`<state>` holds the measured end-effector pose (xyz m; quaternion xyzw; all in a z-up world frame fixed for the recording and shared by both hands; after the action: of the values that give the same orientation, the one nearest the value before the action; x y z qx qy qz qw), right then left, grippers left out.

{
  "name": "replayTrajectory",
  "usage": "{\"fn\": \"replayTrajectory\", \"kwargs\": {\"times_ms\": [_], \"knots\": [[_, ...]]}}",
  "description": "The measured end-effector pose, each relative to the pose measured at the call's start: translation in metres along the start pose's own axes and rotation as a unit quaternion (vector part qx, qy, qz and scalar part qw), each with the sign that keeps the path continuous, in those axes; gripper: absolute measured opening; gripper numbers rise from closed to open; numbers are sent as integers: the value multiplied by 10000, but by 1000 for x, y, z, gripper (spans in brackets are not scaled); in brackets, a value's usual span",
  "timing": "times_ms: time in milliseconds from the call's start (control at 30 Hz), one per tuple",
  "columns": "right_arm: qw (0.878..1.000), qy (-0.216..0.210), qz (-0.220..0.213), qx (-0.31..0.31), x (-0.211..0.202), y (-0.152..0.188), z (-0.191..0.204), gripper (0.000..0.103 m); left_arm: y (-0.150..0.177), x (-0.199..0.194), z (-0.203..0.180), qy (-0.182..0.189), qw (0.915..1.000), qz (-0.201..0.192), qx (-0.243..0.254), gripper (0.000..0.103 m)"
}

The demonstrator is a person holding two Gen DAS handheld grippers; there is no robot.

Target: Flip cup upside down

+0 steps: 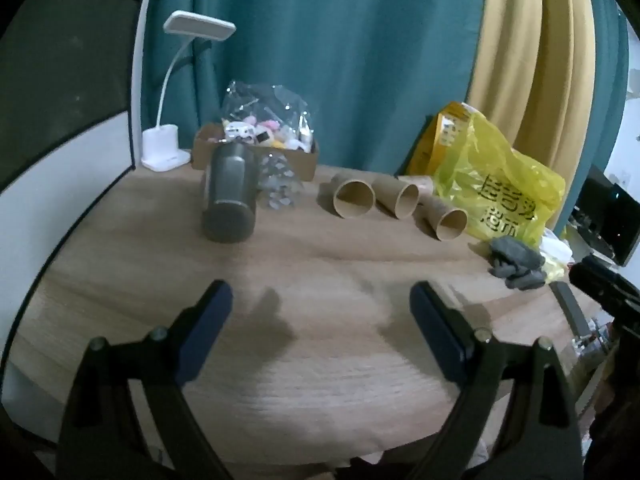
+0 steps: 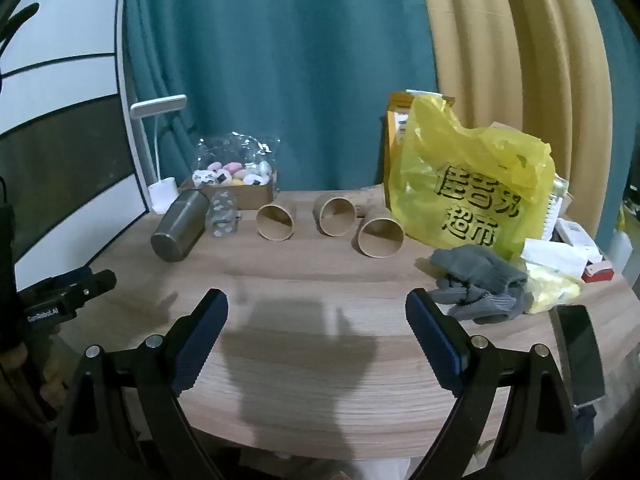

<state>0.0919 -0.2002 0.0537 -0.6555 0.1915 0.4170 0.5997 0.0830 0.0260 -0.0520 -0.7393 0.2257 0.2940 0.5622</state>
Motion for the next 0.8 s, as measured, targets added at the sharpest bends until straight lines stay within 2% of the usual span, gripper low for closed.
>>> {"fn": "replayTrajectory", "kwargs": {"times_ms": [467,800], "knots": [[9998,54,131,140,14,-1,-12,93,-7,0,-8,138,9992,-122,343,92],[9997,10,201,134,22,-1,-13,93,-5,3,-11,152,9992,-31,365,92]]}}
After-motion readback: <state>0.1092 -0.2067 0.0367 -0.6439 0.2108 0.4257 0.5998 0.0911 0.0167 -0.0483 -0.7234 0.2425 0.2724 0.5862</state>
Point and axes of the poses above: each gripper's, at about its wrist camera, not at the fingertips, and x roughly the way its jaws point, z to its left, y to its underside, the point moved 10 cm from there along x, roughly the way its jaws point, and after that the axes turned 11 degrees about z, right-handed, at the moved point
